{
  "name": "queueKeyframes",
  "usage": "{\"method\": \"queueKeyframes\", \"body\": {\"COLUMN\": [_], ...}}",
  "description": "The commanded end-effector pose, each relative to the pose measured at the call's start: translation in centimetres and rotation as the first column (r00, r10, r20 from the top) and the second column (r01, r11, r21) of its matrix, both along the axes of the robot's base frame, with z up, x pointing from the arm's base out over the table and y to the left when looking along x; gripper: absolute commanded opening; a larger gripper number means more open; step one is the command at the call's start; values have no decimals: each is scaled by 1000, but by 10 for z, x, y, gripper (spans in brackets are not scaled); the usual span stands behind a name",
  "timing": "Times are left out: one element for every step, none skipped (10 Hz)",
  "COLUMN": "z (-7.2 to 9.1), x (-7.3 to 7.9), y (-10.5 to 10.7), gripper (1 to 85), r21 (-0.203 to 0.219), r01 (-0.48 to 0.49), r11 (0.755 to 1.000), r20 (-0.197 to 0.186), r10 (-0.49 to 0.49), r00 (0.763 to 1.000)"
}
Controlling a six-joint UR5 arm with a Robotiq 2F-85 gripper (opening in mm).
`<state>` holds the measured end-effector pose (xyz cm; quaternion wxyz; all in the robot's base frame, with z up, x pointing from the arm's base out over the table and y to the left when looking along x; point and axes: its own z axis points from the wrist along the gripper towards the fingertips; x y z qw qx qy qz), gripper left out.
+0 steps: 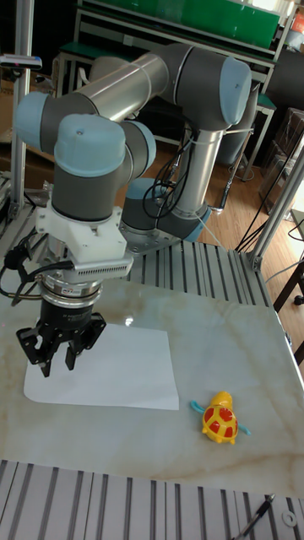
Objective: Flip over and spread out the paper that is laid flat on the table
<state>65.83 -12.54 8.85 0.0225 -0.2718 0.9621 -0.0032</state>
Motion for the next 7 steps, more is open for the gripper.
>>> {"method": "queueKeyframes", "body": {"z": [-6, -8, -7, -7, -7, -7, -10], "x": [8, 9, 11, 11, 11, 9, 10], "y": [-12, -13, -9, 0, -7, -10, -8], "gripper": [407, 407, 410, 433, 430, 393, 393], "r21": [14, 15, 28, 66, 40, 28, 43], "r01": [-24, -30, -29, 11, 37, 43, 39], "r11": [1000, 999, 999, 998, 998, 999, 998], "r20": [7, 10, 18, 18, 16, 9, 5], "r10": [24, 30, 28, -13, -38, -44, -39], "r00": [1000, 999, 999, 1000, 999, 999, 999]}}
